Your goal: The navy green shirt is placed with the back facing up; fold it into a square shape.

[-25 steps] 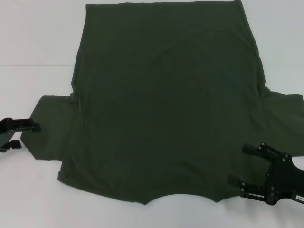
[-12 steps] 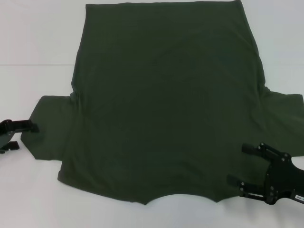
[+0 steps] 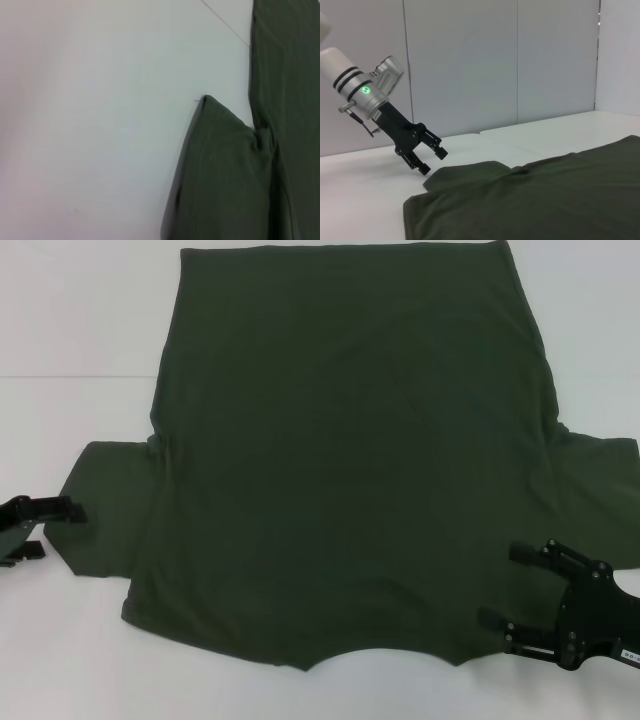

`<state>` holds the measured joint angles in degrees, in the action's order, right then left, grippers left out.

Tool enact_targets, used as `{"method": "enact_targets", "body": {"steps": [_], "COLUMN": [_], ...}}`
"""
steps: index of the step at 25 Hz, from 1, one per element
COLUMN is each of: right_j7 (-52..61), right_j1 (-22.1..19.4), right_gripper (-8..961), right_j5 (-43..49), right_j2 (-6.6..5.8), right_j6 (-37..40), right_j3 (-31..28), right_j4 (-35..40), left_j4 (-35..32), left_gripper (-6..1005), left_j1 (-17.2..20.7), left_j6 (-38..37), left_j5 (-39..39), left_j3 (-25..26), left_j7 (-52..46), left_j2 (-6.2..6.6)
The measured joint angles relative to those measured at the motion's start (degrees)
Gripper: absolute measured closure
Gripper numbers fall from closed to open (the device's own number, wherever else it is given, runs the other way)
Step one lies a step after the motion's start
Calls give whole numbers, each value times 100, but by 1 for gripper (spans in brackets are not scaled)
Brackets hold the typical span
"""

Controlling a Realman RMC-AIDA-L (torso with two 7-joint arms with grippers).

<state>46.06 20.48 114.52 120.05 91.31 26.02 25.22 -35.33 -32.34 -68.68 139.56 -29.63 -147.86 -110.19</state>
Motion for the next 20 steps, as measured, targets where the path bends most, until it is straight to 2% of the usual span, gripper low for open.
{"method": "enact_targets", "body": {"steps": [20], "right_j7": [0], "right_j1": [0], "right_gripper": [7], "right_j5": [0], "right_j2": [0], "right_j6": [-2], "right_j3": [0], "right_j4": [0], "left_j4": [5], "left_gripper": [165], "left_j1": [0], "left_j6": [74], "left_j5": [9], "left_j3": [1], "left_j7": [25], "left_j2": [-66]}}
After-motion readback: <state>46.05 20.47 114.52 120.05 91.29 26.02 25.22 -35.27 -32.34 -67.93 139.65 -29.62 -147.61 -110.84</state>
